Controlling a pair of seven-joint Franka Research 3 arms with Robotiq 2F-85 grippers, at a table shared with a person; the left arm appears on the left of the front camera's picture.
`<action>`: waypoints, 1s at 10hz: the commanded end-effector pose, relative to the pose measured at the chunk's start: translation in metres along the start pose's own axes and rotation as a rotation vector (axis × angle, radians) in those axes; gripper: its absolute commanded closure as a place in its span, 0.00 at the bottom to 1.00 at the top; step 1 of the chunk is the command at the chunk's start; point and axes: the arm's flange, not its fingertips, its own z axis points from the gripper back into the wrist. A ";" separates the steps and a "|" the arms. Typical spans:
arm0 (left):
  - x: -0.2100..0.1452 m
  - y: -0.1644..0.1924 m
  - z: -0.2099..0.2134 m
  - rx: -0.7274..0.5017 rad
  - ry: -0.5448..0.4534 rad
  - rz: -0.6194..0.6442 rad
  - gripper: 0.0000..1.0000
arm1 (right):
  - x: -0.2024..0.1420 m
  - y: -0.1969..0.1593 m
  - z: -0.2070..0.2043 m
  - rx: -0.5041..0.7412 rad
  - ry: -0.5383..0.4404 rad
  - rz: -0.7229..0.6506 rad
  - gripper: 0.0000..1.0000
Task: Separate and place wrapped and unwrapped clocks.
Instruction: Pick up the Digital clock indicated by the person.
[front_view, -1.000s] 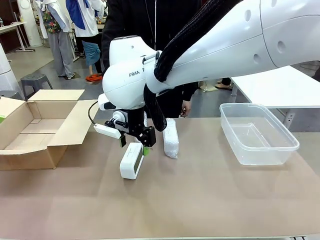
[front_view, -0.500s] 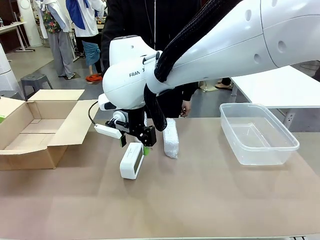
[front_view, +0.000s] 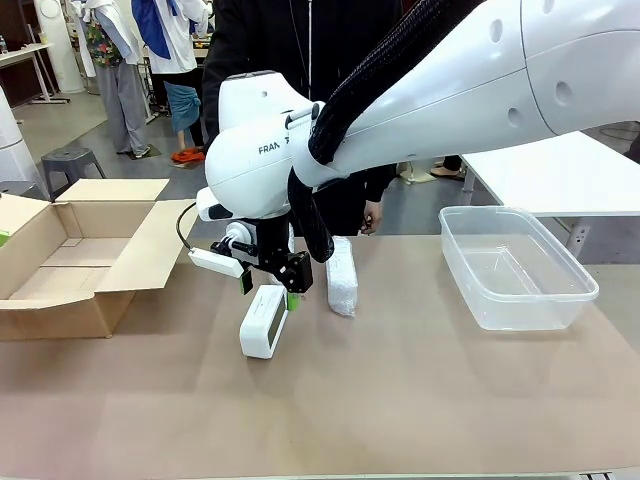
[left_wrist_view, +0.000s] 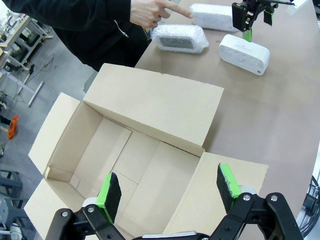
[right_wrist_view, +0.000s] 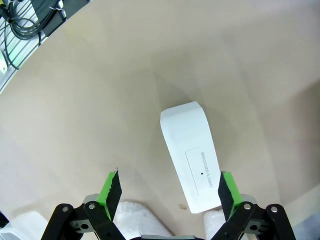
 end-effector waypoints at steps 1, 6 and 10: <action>-0.003 0.002 -0.001 -0.009 -0.019 -0.013 0.00 | -0.002 -0.003 -0.002 -0.014 0.004 0.010 0.00; -0.003 0.002 -0.001 -0.009 -0.019 -0.013 0.00 | 0.002 -0.025 -0.030 -0.005 0.000 0.083 0.00; -0.003 0.002 -0.001 -0.009 -0.019 -0.013 0.00 | 0.000 -0.033 -0.056 0.032 0.003 0.112 0.00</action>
